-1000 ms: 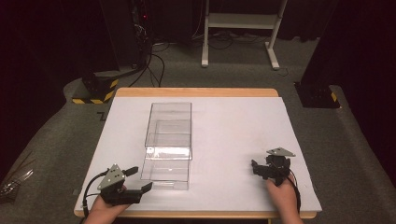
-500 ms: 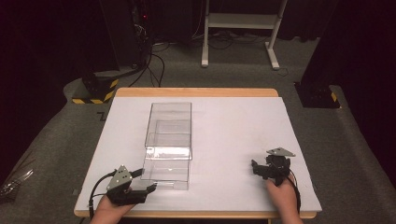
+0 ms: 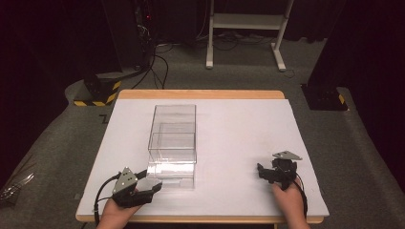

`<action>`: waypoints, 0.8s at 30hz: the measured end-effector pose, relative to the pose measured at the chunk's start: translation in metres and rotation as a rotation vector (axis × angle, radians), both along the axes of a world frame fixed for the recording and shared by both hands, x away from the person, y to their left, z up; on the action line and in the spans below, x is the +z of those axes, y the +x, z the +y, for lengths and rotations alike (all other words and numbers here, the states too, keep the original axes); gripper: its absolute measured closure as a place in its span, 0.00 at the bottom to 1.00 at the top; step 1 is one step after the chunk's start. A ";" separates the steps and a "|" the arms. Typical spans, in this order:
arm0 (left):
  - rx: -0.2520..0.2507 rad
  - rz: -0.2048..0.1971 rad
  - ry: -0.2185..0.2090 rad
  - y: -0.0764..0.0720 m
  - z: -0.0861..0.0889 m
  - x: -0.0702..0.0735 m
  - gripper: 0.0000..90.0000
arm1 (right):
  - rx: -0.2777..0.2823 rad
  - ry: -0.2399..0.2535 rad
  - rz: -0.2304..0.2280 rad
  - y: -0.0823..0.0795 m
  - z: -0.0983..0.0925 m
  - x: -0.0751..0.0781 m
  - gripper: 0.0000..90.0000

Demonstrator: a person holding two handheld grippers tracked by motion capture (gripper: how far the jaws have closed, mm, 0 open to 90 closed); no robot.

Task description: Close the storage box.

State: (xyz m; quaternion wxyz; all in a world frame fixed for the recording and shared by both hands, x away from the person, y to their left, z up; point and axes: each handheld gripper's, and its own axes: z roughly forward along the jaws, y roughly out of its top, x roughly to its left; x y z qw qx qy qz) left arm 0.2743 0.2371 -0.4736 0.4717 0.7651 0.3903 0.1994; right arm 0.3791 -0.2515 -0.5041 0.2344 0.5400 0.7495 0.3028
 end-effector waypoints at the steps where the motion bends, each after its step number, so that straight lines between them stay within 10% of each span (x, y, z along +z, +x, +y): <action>1: 0.002 0.001 -0.004 0.001 0.000 0.000 0.34 | 0.000 0.000 0.000 0.000 0.000 0.000 0.12; 24: 0.071 0.000 -0.027 0.019 -0.003 -0.004 0.41 | 0.001 0.001 0.000 0.000 0.000 0.000 0.12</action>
